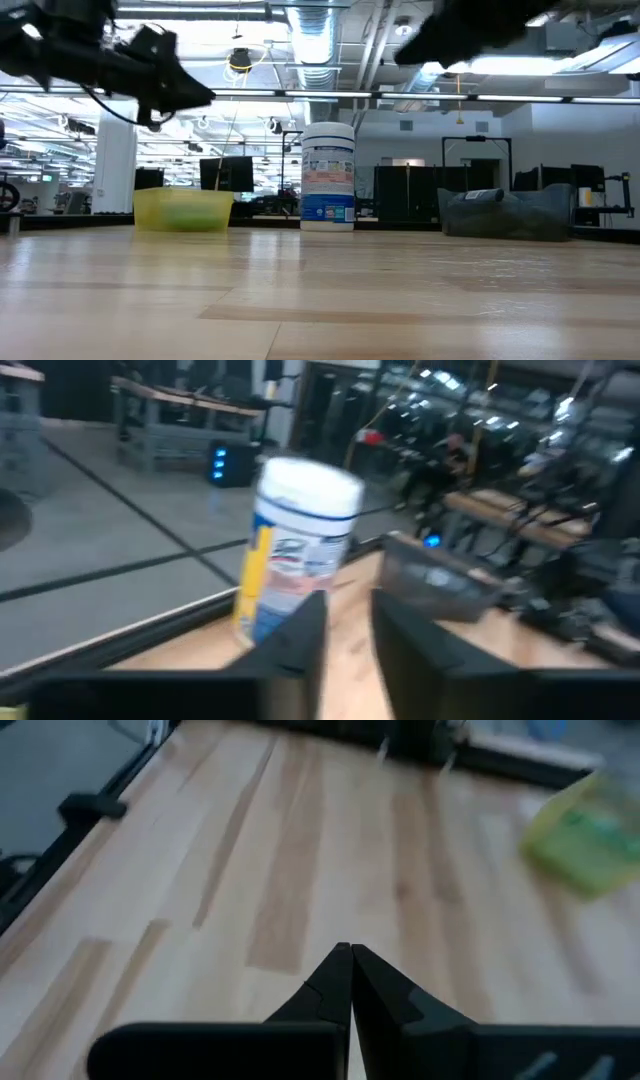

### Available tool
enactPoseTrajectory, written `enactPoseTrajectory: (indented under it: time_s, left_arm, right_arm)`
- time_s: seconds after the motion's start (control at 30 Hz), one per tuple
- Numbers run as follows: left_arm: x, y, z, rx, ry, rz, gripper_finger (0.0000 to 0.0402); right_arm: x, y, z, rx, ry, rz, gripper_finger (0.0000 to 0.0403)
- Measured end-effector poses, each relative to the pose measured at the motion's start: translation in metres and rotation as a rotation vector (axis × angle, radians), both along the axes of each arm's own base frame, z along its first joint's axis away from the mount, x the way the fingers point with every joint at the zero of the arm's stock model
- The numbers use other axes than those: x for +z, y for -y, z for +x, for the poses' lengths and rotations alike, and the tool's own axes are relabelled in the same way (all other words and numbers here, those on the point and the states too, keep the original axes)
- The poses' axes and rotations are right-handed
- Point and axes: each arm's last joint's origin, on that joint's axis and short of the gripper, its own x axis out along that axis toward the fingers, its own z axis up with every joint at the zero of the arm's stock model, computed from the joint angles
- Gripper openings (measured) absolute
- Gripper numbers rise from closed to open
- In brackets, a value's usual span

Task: Pick & Place Travel size toiletries
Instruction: Return to Home Position

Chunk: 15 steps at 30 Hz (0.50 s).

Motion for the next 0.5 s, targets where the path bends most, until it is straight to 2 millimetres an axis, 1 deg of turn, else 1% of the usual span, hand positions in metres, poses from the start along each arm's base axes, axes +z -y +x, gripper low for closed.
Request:
enactPoseTrajectory:
  time_s: [0.07, 0.1, 0.2, 0.33, 0.43, 0.5]
  left_arm:
    - [0.005, 0.009, -0.007, -0.04, 0.03, -0.01, 0.0031]
    - [0.007, 0.013, -0.011, -0.062, 0.042, -0.009, 0.0016]
    - [0.01, 0.023, -0.02, -0.103, 0.064, -0.007, 0.0007]
    - [0.008, 0.032, -0.03, -0.083, 0.04, -0.011, 0.0001]
    - [0.005, 0.036, -0.033, -0.08, 0.012, -0.014, 0.0001]
    - [0.004, 0.039, -0.033, -0.094, 0.003, -0.012, 0.0001]
  right_arm:
    - [0.013, 0.007, -0.002, 0.007, 0.041, -0.024, 0.0001]
    - [0.021, 0.011, -0.003, 0.011, 0.074, -0.036, 0.0001]
    - [0.048, 0.025, -0.013, 0.012, 0.166, -0.07, 0.0001]
    - [0.085, 0.051, -0.034, -0.019, 0.286, -0.117, 0.0001]
    - [0.106, 0.076, -0.059, -0.081, 0.386, -0.138, 0.0]
    - [0.113, 0.093, -0.079, -0.136, 0.444, -0.144, 0.0]
